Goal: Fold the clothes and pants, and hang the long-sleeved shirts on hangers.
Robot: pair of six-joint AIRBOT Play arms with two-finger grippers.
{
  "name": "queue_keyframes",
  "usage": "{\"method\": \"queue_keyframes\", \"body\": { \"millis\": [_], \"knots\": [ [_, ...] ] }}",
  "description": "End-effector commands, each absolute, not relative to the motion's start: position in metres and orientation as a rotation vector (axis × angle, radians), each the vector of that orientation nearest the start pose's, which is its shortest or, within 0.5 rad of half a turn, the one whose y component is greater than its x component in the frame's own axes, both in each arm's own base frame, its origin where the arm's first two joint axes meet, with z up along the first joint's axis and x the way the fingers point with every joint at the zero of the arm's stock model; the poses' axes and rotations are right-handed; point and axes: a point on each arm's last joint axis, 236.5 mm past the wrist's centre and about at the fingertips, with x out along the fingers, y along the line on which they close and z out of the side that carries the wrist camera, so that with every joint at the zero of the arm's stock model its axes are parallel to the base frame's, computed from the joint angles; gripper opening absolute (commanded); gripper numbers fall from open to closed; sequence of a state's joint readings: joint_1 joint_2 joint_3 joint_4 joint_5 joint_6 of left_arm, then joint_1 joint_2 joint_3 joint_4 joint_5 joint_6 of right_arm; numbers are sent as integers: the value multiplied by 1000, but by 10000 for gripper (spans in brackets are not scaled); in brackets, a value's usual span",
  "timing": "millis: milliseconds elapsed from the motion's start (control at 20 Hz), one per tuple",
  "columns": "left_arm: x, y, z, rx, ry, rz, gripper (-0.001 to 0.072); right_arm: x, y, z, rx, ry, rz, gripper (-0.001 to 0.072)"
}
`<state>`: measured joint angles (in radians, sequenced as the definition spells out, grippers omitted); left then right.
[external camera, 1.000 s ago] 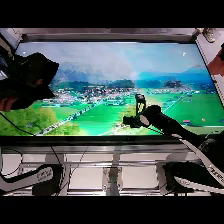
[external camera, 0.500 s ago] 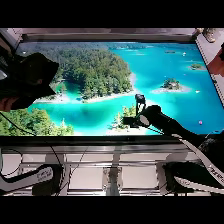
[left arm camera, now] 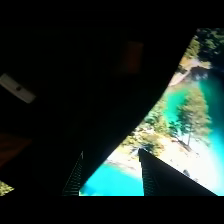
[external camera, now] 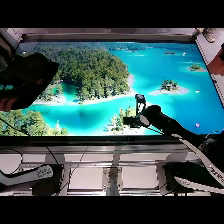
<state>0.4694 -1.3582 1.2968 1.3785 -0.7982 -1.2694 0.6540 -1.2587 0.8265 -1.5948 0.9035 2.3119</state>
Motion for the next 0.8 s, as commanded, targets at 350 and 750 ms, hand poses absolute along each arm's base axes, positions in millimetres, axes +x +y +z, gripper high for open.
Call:
{"method": "queue_keyframes", "body": {
  "millis": [350, 750],
  "knots": [
    [499, 295, 88, -162, 807, 386, 446, 274, 202, -82, 160, 1367, 46, 22],
    [495, 335, 73, -185, 812, 441, 460, 271, 206, -82, 181, 1377, 49, 22]
  ]
}}
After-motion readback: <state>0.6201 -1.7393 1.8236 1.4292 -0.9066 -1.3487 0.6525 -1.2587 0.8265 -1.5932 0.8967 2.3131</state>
